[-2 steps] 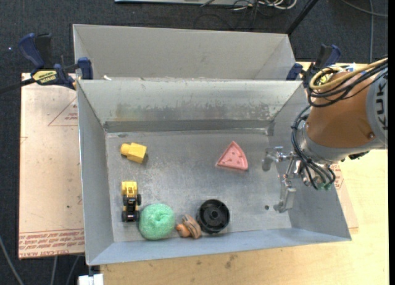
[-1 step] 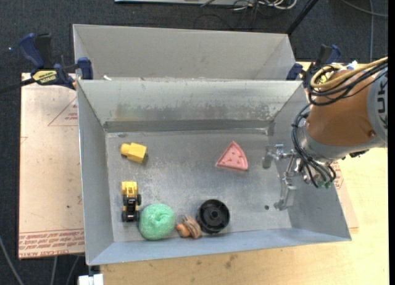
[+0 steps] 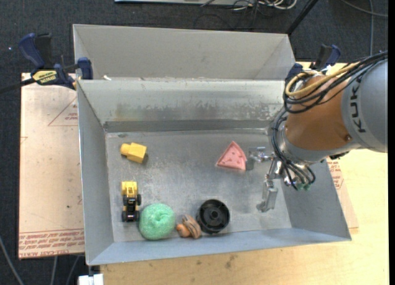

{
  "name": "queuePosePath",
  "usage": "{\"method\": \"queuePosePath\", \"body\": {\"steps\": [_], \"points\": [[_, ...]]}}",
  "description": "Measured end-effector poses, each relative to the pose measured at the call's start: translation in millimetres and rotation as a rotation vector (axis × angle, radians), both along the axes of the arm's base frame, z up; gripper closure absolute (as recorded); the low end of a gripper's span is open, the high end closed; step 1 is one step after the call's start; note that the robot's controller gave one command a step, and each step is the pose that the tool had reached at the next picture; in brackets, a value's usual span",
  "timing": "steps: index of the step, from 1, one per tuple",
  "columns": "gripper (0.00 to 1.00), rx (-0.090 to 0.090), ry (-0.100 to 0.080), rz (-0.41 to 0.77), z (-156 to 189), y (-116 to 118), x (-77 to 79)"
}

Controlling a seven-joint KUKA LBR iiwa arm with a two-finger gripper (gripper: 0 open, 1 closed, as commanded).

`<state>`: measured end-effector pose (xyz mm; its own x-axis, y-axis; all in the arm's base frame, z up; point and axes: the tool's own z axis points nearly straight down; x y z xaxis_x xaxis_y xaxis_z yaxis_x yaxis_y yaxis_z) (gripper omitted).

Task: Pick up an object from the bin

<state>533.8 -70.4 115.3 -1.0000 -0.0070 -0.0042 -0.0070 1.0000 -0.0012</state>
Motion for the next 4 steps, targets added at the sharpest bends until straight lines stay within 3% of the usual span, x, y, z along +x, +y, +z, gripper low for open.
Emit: {"method": "queuePosePath", "body": {"steps": [1,2,3,4], "points": [[0.0,0.003,0.002,-0.03,-36,41,-13.7],[0.0,0.003,0.007,0.06,-46,62,-24.5],[0.0,-0.001,-0.006,0.277,-44,98,-40.2],[1.0,0.002,-0.025,0.386,-41,112,-44.7]]}}
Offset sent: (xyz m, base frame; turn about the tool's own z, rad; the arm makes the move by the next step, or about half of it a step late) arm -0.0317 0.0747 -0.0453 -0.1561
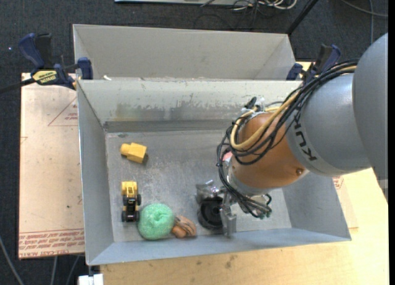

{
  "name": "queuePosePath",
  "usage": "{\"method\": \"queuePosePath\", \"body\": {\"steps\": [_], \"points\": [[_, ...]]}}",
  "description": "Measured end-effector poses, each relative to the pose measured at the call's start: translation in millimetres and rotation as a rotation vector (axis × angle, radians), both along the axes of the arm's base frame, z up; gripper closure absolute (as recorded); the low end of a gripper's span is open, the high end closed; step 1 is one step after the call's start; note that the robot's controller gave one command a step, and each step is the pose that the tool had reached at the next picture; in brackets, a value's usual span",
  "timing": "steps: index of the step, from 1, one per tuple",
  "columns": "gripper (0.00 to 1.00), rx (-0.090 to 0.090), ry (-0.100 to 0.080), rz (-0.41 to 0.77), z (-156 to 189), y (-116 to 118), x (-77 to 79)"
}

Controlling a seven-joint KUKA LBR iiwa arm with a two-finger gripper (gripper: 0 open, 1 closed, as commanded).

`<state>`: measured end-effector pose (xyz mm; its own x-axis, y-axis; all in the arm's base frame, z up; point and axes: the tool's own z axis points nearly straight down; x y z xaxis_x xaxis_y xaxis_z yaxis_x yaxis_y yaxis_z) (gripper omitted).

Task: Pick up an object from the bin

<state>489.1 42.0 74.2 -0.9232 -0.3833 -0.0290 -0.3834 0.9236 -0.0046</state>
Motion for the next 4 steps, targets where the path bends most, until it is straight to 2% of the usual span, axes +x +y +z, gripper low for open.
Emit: {"method": "queuePosePath", "body": {"steps": [1,2,3,4], "points": [[0.0,-0.003,0.004,0.002,-1,-2,-1.4],[1.0,-0.003,0.001,0.004,0,-2,-0.6],[1.0,-0.003,0.001,0.005,0,-2,-0.6],[1.0,-0.005,0.017,-0.007,196,2,1.1]]}}
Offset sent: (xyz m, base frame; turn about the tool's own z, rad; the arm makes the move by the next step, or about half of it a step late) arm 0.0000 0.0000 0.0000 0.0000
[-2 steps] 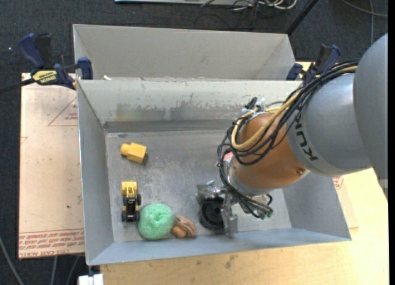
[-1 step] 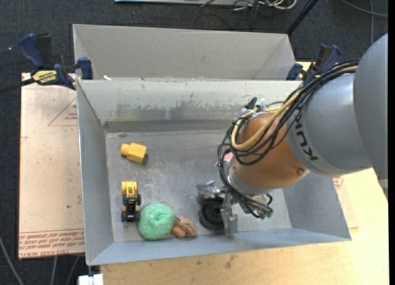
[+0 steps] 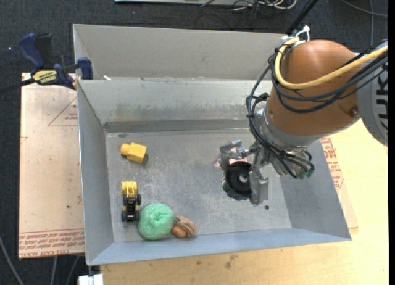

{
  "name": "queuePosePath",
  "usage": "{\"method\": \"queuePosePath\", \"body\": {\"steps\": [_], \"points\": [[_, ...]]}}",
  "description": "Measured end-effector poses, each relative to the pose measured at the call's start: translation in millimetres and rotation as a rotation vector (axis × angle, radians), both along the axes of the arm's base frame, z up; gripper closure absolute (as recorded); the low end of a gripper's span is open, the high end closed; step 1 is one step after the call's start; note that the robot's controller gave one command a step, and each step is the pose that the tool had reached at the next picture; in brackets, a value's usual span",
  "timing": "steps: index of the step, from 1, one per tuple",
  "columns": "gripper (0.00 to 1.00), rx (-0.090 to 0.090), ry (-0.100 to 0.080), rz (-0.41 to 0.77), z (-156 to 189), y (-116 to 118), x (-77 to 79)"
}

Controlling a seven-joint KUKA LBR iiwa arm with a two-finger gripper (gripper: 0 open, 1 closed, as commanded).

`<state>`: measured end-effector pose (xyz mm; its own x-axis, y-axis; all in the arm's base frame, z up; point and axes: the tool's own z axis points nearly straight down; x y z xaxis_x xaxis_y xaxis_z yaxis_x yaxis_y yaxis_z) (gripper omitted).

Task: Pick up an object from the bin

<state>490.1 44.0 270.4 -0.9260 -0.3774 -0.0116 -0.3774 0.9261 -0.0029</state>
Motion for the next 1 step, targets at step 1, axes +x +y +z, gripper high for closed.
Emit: {"method": "queuePosePath", "body": {"steps": [1], "points": [[1.0,0.0,0.005,0.0,-2.9,0.0,-0.6]]}}
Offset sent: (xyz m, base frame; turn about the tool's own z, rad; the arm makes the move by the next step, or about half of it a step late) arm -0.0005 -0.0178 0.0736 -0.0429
